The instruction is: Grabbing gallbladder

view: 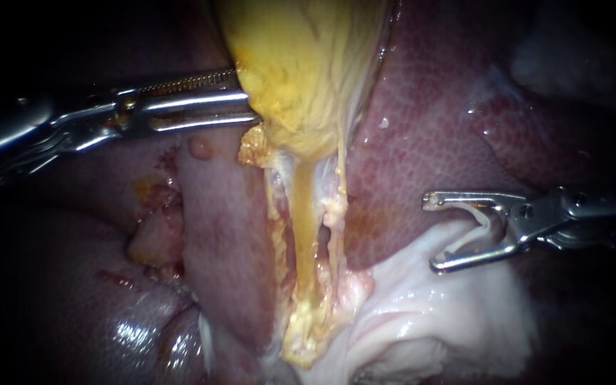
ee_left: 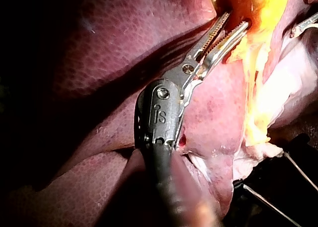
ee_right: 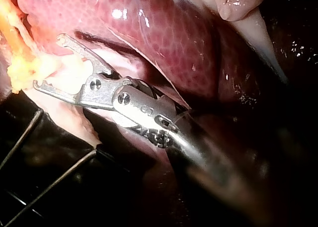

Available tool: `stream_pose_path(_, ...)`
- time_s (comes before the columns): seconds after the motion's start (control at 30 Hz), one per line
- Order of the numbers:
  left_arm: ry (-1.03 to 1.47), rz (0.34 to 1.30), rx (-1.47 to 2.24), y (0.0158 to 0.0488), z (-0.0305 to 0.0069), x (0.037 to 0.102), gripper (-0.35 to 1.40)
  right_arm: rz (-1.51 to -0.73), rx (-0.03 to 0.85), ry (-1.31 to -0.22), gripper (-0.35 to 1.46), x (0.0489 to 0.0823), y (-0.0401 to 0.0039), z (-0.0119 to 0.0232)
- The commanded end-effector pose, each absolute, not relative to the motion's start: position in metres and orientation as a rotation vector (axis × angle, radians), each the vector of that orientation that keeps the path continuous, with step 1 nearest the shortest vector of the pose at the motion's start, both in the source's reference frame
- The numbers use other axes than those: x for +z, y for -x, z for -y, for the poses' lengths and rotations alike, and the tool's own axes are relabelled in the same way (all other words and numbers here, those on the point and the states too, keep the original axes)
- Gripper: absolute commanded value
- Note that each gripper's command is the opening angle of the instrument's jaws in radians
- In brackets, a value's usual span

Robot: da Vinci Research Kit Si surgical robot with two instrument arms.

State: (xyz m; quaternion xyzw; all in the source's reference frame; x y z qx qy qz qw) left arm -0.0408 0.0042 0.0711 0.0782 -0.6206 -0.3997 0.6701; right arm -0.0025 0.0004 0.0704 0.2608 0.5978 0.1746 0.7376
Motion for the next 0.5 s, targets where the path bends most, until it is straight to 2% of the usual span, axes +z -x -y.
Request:
stream_pose_path(0.03, -0.177, 1.399, -0.900, 0.0407, -0.0042, 0.0711, 0.21, -1.312, 0.389, -0.577, 0.60, 0.0704, 0.0025, -0.0004)
stream_pose_path(0.5, -0.189, 1.402, -0.890, 0.0372, -0.0026, 0.0696, 0.26, -1.312, 0.388, -0.576, 0.60, 0.0705, 0.0025, -0.0003)
